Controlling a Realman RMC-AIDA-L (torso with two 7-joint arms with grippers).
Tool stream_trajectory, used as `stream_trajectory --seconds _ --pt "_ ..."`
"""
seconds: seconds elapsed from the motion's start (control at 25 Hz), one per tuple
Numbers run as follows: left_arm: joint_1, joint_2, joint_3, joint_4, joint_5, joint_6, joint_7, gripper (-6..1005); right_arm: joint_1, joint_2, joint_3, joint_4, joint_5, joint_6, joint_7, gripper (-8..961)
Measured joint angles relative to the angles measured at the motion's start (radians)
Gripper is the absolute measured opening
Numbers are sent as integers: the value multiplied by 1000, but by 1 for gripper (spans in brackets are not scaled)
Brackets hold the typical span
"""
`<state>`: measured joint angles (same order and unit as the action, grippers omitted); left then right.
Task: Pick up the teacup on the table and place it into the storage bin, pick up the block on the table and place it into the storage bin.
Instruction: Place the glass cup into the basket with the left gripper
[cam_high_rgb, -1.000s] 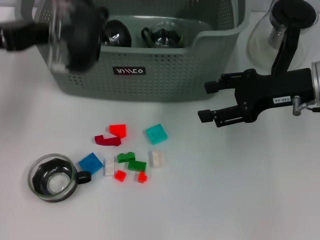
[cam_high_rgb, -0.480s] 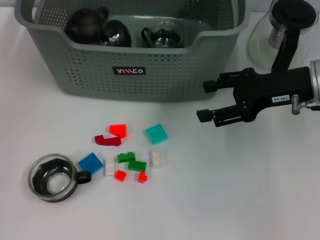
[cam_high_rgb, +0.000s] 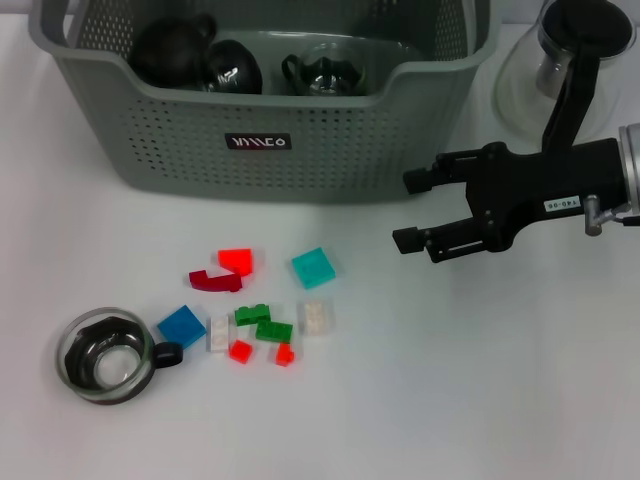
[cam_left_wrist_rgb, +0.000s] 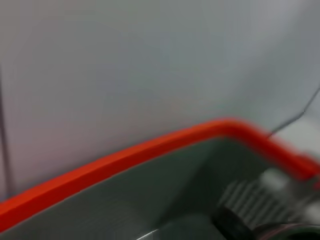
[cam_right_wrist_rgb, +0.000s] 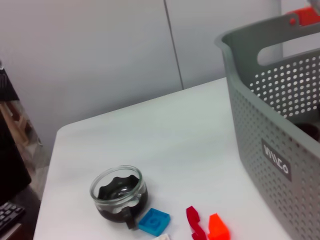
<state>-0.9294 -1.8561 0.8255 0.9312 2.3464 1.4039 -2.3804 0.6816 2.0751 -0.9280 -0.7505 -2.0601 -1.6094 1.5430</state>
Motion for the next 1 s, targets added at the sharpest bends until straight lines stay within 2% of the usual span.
stream_trajectory --seconds 0.16,0.28,0.36,0.44,0.56,1.0 --pt "-49 -53 79 5 236 -82 -25 114 -3 0 0 0 0 -6 0 851" --pt "-71 -116 158 12 417 -153 -24 124 -6 0 1 0 0 -6 0 850" --pt "-73 -152 216 13 486 -200 -21 131 -6 0 2 0 0 -6 0 850" --pt "-69 -174 275 9 506 -242 -21 138 -7 0 4 0 0 -6 0 850" --pt "-71 -185 312 -13 508 -284 -24 148 -6 -1 5 0 0 -9 0 850" --pt "-83 -188 339 -124 510 -371 -19 186 -2 -1 6 0 1 -11 0 849"
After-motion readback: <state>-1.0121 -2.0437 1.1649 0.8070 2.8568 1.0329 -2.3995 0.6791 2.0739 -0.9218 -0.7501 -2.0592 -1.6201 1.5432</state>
